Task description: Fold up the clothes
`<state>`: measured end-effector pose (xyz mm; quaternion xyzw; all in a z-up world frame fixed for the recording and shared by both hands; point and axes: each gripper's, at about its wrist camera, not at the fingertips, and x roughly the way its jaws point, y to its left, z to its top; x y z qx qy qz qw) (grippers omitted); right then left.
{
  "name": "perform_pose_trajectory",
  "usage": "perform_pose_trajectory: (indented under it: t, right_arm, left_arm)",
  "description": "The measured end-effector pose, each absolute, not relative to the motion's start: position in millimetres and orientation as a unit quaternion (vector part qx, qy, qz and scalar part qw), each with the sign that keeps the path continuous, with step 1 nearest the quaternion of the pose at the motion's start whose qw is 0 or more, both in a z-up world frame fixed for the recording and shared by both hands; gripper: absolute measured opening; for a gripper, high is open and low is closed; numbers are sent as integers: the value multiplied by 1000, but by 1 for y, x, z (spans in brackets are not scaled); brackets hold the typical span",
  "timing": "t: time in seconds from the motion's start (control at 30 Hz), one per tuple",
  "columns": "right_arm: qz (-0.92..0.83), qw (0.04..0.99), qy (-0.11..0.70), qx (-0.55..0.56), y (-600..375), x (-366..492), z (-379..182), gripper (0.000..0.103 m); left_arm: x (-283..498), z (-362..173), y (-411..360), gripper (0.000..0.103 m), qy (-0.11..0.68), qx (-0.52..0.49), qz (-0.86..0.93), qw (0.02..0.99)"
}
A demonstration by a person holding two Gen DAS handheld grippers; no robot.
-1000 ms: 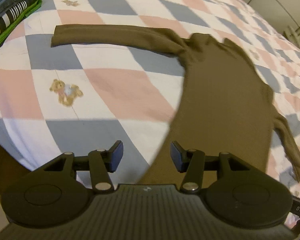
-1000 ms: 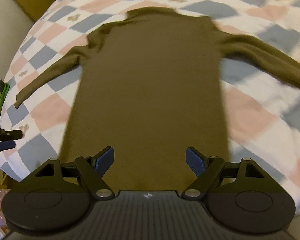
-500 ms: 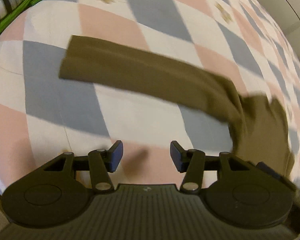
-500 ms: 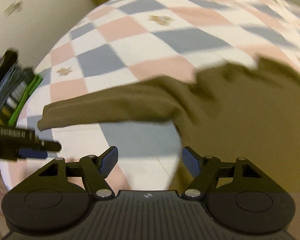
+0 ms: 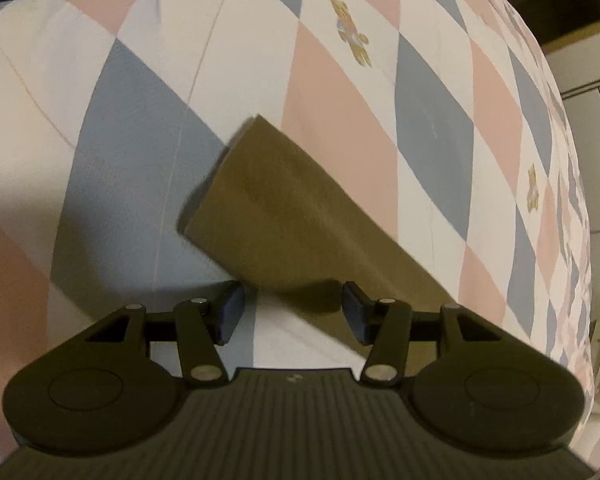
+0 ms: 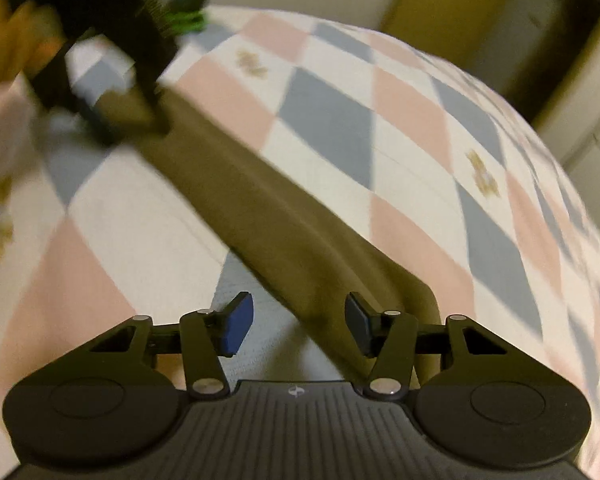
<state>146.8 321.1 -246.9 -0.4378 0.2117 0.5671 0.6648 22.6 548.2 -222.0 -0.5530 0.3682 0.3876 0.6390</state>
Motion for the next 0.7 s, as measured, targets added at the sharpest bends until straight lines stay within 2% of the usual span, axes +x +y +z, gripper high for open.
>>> perform_pose_trajectory:
  t: [0.1, 0.2, 0.27, 0.3, 0.33, 0.37, 0.5, 0.7]
  right_arm:
    - [571, 651, 155, -476, 324, 135, -261, 52]
    - [573, 645, 102, -495, 327, 124, -271, 50]
    - [577, 641, 82, -500, 329, 119, -277, 38]
    - [578, 639, 75, -502, 331, 117, -279, 32]
    - [580, 640, 80, -498, 332, 118, -279, 10]
    - [581, 644, 93, -489, 333, 121, -277, 0]
    - [586, 698, 185, -369, 321, 150, -246, 0]
    - [516, 761, 389, -54, 247, 232, -188, 0]
  left_arm:
    - [25, -224, 550, 51, 358, -551, 387, 647]
    - [27, -225, 553, 39, 348, -548, 387, 655]
    - [28, -227, 554, 19, 341, -546, 386, 660]
    - [29, -227, 555, 14, 337, -545, 386, 663]
    - [30, -228, 556, 5, 334, -544, 386, 666]
    - [32, -222, 554, 4, 329, -534, 384, 678]
    - [53, -176, 539, 4, 301, -477, 351, 747]
    - [129, -77, 468, 4, 244, -387, 204, 865]
